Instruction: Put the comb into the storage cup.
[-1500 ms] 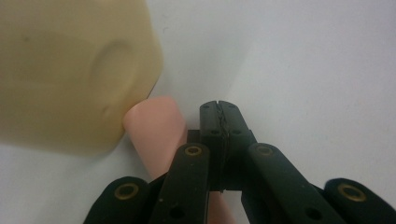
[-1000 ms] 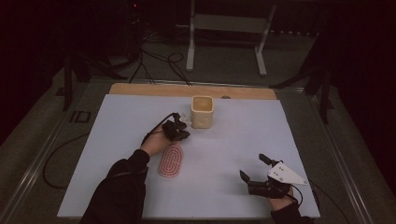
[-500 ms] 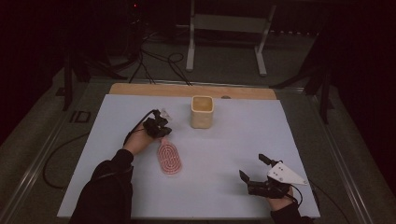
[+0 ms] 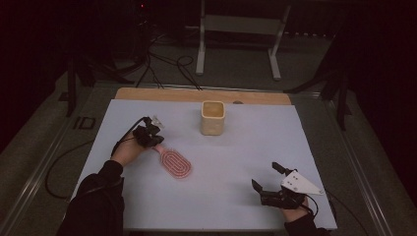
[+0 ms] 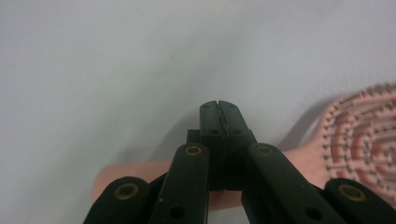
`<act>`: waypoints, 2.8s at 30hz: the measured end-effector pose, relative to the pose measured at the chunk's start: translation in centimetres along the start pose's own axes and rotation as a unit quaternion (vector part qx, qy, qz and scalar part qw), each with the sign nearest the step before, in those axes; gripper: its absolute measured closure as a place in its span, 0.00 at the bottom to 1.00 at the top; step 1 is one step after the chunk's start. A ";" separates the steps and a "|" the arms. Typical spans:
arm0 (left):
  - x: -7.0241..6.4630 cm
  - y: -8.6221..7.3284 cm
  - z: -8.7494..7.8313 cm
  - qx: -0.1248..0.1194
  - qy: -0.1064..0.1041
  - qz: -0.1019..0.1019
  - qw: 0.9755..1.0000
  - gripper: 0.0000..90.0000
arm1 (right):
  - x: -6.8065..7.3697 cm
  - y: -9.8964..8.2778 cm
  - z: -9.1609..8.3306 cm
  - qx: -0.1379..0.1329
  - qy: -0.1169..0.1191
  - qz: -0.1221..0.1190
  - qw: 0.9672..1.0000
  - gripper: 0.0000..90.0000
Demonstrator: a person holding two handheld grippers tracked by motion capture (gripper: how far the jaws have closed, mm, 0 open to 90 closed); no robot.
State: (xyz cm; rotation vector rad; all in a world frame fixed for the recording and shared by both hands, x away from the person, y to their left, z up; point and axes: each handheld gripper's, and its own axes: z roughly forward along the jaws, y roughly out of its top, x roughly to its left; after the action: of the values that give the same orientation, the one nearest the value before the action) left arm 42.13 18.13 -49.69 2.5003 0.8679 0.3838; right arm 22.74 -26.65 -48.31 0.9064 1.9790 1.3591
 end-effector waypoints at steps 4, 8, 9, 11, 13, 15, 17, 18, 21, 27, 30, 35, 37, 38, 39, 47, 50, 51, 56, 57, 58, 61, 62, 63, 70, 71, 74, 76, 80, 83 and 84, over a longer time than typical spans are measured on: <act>-0.2 -1.3 -0.6 0.002 0.001 -0.003 1.000 1.00 | 0.0 0.1 0.0 -0.001 0.000 0.000 1.000 0.10; -0.2 -2.4 -1.4 0.010 0.002 -0.007 1.000 1.00 | 0.0 0.1 0.0 -0.001 0.000 0.000 1.000 0.10; -0.3 -2.8 -1.6 0.010 0.001 -0.007 1.000 1.00 | 0.0 0.1 0.0 -0.001 -0.001 0.000 1.000 0.10; -0.4 -3.4 -2.0 0.011 -0.001 -0.008 1.000 1.00 | 0.0 0.1 0.0 -0.001 -0.003 0.001 1.000 0.10; -0.6 -4.0 -2.4 0.009 -0.003 -0.013 1.000 1.00 | -0.1 0.0 0.0 -0.001 -0.002 0.004 1.000 0.10; -0.8 -4.6 -2.7 0.014 -0.004 -0.013 1.000 1.00 | -0.1 0.0 0.0 -0.001 -0.002 0.004 1.000 0.10; -1.1 -5.0 -3.0 0.020 -0.005 -0.010 1.000 1.00 | -0.1 0.0 0.1 0.000 -0.003 0.003 1.000 0.10; -1.3 -5.3 -3.2 0.024 -0.004 -0.007 1.000 1.00 | -0.1 0.0 0.0 0.001 -0.004 0.003 1.000 0.10; -1.9 -6.0 -4.0 0.026 -0.008 -0.004 1.000 1.00 | -0.2 0.0 0.0 -0.001 -0.005 0.005 1.000 0.10; -3.0 -7.2 -5.1 0.024 -0.024 -0.011 0.999 1.00 | -0.1 0.1 0.0 0.001 -0.006 0.004 1.000 0.10; -3.7 -8.0 -5.6 0.025 -0.028 -0.015 0.999 1.00 | 0.0 0.1 0.0 0.001 -0.006 0.000 1.000 0.10; -4.7 -8.5 -6.2 0.029 -0.031 -0.016 0.999 1.00 | 0.0 0.1 0.0 0.002 -0.007 -0.002 1.000 0.10; -5.0 -8.7 -6.4 0.031 -0.034 -0.017 0.999 1.00 | 0.0 0.1 0.0 0.001 -0.008 0.002 1.000 0.10; -5.2 -8.7 -6.5 0.033 -0.035 -0.018 0.999 1.00 | 0.0 0.1 0.0 0.002 -0.008 0.001 1.000 0.10; -5.4 -8.7 -6.6 0.034 -0.036 -0.018 0.999 1.00 | 0.1 0.1 0.1 0.003 -0.007 -0.001 1.000 0.10; -6.4 -9.0 -7.1 0.046 -0.049 -0.011 0.998 1.00 | 0.1 0.1 0.0 0.002 -0.005 -0.001 1.000 0.10; -6.6 -9.1 -7.2 0.055 -0.052 -0.014 0.997 1.00 | 0.1 0.1 0.1 0.004 -0.004 0.000 1.000 0.10; -6.5 -9.1 -7.4 0.059 -0.052 -0.014 0.997 1.00 | 0.2 0.1 0.1 0.004 -0.004 -0.001 1.000 0.10; -6.3 -9.0 -8.6 0.057 -0.045 -0.030 0.997 0.99 | 0.2 0.1 0.1 0.004 -0.004 0.000 1.000 0.10; -6.3 -8.9 -8.8 0.056 -0.044 -0.033 0.997 0.99 | 0.1 0.1 0.1 0.003 -0.003 0.000 1.000 0.10; -6.3 -8.9 -9.1 0.057 -0.042 -0.036 0.997 0.99 | 0.1 0.1 0.1 0.002 -0.004 0.000 1.000 0.10; -6.4 -8.7 -9.8 0.060 -0.039 -0.044 0.996 0.93 | 0.1 0.1 0.1 0.003 -0.003 0.000 1.000 0.10; -6.4 -8.6 -9.9 0.059 -0.036 -0.050 0.996 0.91 | 0.2 0.1 0.1 0.004 -0.003 -0.001 1.000 0.10; -6.4 -8.5 -10.1 0.057 -0.038 -0.058 0.996 0.87 | 0.2 0.1 0.1 0.004 -0.003 -0.002 1.000 0.10; -7.1 -7.7 -10.8 0.075 -0.042 -0.061 0.994 0.44 | 0.1 0.1 0.2 0.003 -0.003 0.000 1.000 0.10; -7.2 -7.6 -10.7 0.083 -0.044 -0.058 0.994 0.36 | 0.1 0.1 0.2 0.004 -0.003 0.001 1.000 0.10; -7.7 -7.2 -10.4 0.104 -0.051 -0.053 0.992 0.16 | 0.3 0.1 0.2 0.005 -0.002 -0.001 1.000 0.10; -7.9 -7.0 -10.0 0.113 -0.061 -0.051 0.990 0.07 | 0.2 0.1 0.2 0.005 -0.002 -0.001 1.000 0.10; -8.3 -6.6 -9.4 0.127 -0.084 -0.041 0.988 0.01 | 0.3 0.1 0.2 0.006 -0.002 -0.003 1.000 0.10; -8.1 -6.2 -9.0 0.131 -0.088 -0.041 0.987 0.01 | 0.2 0.0 0.2 0.006 -0.001 -0.001 1.000 0.10; -8.0 -6.1 -8.9 0.133 -0.089 -0.041 0.986 0.03 | 0.3 0.0 0.2 0.007 -0.001 -0.003 1.000 0.10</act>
State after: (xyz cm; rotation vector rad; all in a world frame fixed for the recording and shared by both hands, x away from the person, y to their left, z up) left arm 29.38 20.21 -46.08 2.6767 1.0010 0.0152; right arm 22.73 -26.34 -48.36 0.9064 1.9893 1.3418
